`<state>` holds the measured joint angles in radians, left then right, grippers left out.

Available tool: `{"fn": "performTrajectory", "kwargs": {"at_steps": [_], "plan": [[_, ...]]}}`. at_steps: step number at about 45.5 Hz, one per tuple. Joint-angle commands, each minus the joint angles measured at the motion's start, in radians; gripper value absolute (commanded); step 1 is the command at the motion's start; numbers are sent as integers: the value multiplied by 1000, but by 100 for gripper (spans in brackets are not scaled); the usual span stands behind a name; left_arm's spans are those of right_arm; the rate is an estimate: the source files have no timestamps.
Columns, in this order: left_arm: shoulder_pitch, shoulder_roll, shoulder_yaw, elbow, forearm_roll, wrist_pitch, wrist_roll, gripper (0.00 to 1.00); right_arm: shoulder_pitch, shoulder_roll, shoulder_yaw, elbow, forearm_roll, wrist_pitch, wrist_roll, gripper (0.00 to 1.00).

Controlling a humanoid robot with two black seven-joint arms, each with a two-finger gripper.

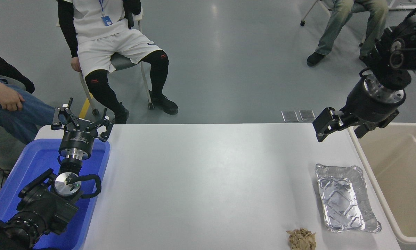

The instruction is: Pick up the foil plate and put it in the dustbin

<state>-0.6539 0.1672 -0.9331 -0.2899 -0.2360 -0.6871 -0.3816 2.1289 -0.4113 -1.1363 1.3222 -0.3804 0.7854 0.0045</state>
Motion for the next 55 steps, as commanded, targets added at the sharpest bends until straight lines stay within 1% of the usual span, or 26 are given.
{"fn": "performTrajectory", "kwargs": {"at_steps": [1, 55], "plan": [[-1, 0, 0, 0, 0, 1, 0, 99, -14, 3, 1, 0, 0, 0, 0, 100], [0, 0, 0, 0, 1, 1, 0, 99, 0, 0, -16, -1, 0, 0, 0, 100]]}}
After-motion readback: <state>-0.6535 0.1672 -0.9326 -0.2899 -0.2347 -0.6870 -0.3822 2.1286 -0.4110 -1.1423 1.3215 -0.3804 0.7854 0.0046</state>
